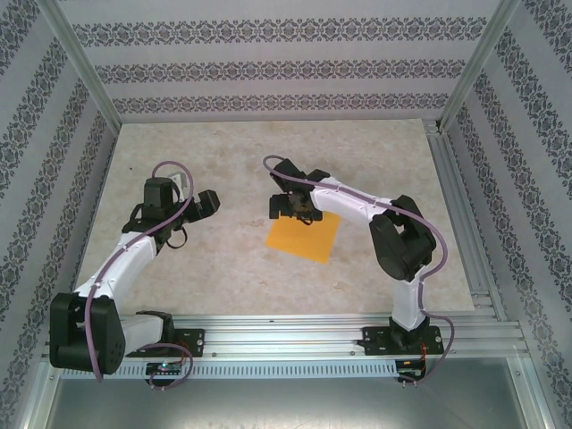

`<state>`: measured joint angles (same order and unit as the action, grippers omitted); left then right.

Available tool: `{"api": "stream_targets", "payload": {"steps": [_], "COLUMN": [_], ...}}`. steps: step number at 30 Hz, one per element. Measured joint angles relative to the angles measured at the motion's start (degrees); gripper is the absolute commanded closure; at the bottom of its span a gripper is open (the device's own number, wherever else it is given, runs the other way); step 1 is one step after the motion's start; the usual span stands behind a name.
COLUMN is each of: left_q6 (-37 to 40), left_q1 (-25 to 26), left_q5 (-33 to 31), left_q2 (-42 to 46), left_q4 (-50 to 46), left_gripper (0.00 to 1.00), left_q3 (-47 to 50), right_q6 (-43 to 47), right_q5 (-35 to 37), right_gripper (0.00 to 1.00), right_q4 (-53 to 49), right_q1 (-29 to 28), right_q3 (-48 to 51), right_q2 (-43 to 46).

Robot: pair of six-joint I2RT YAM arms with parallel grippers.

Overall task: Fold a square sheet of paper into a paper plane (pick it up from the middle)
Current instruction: Move the square sheet of paper to the center of the table, then fold the square sheet of paper in half at the center of the table.

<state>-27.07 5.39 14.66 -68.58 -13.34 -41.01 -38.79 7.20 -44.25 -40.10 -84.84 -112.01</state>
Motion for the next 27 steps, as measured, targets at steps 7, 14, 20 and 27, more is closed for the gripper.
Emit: {"api": "stream_targets", "payload": {"steps": [7, 14, 20, 27], "left_q6": [0.0, 0.9, 1.1, 1.1], "left_q1": [0.0, 0.0, 0.0, 0.0], "left_q5": [1.0, 1.4, 1.4, 1.5], "left_q2": [-2.0, -2.1, -2.1, -2.2], "left_q4": [0.0, 0.0, 0.0, 0.0], "left_gripper": [0.00, 0.00, 0.00, 0.00], "left_q3": [0.0, -0.2, -0.3, -0.4], "right_q6": [-8.4, -11.1, -11.9, -12.3], "right_q5": [3.3, 3.4, 3.2, 2.8], "right_gripper": [0.05, 0.05, 0.07, 0.16], "right_q4": [-2.7, -3.2, -3.3, -2.5], "right_q1": [0.1, 0.1, 0.1, 0.1], "right_q3": [1.8, 1.5, 1.2, 1.2], "right_q2": [-1.1, -5.4, -6.6, -6.7]}}
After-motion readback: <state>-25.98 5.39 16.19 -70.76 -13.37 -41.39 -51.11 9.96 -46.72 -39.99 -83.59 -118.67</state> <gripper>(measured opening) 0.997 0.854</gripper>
